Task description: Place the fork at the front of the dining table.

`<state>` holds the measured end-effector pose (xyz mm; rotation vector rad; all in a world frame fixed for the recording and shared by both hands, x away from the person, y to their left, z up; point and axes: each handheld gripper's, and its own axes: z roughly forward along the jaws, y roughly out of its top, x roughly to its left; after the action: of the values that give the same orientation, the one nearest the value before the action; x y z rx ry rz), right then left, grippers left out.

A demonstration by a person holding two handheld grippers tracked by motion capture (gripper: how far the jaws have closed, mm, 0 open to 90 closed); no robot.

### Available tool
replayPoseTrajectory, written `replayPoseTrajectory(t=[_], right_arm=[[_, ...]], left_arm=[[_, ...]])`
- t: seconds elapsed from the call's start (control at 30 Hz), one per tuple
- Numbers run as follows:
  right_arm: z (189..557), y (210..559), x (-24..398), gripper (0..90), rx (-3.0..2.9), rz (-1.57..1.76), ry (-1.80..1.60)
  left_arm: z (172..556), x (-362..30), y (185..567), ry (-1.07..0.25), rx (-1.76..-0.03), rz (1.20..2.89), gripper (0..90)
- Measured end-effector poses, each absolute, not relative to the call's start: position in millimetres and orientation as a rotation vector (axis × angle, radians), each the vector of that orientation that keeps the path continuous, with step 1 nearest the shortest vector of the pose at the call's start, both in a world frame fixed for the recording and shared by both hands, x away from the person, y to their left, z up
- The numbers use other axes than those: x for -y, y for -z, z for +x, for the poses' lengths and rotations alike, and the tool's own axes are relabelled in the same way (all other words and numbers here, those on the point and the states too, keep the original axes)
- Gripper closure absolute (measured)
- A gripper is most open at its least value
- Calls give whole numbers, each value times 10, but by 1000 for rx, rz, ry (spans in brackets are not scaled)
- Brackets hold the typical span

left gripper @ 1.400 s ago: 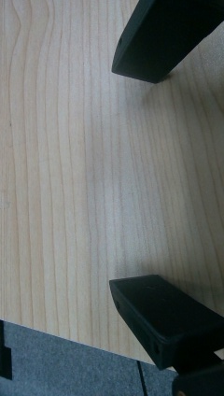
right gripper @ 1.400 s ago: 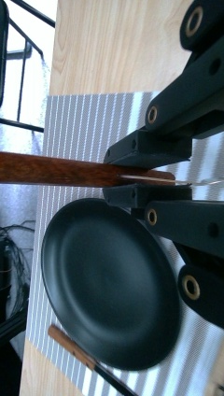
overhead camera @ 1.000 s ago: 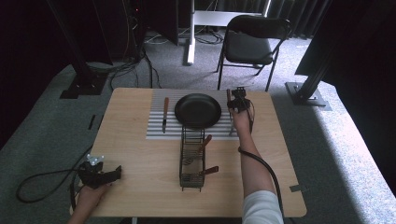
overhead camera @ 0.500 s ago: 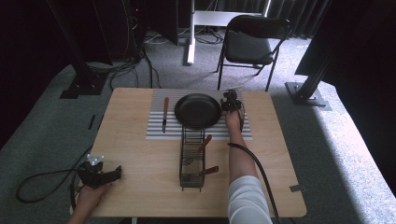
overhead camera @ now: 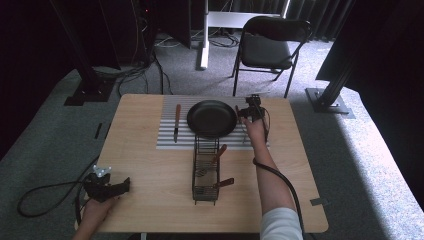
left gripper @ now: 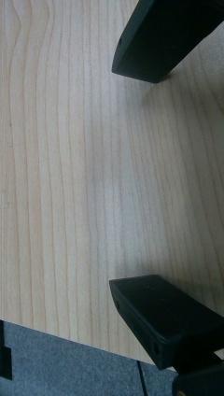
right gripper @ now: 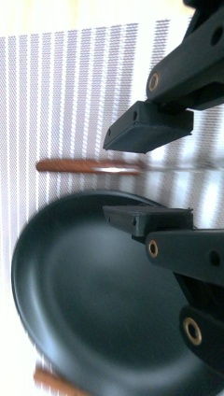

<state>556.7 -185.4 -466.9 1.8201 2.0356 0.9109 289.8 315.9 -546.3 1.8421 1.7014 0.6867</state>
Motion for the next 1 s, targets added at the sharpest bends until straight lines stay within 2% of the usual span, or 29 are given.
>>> replayPoseTrajectory(t=[0.17, 0.3, 0.4, 0.77, 0.87, 1.0], right_arm=[[5331, 4719, 1923, 625, -2054, 1809, -873], [5227, 4850, 1921, 726, -2101, 1814, -841], [5219, 4917, 1897, 749, -2125, 1799, -789], [5244, 5108, 2049, 753, -2110, 1862, -717], [5218, 5118, 2094, 711, -2099, 1872, -734], [5114, 5100, 2162, 583, -2081, 1896, -815]], left_arm=[[2897, -3160, 5463, -687, -1701, 1843, 8], [2898, -3159, 5463, -687, -1701, 1842, 8], [2898, -3159, 5463, -687, -1702, 1843, 8], [2898, -3159, 5463, -687, -1702, 1842, 8], [2898, -3159, 5463, -687, -1701, 1843, 8], [2898, -3159, 5463, -687, -1701, 1842, 8]])
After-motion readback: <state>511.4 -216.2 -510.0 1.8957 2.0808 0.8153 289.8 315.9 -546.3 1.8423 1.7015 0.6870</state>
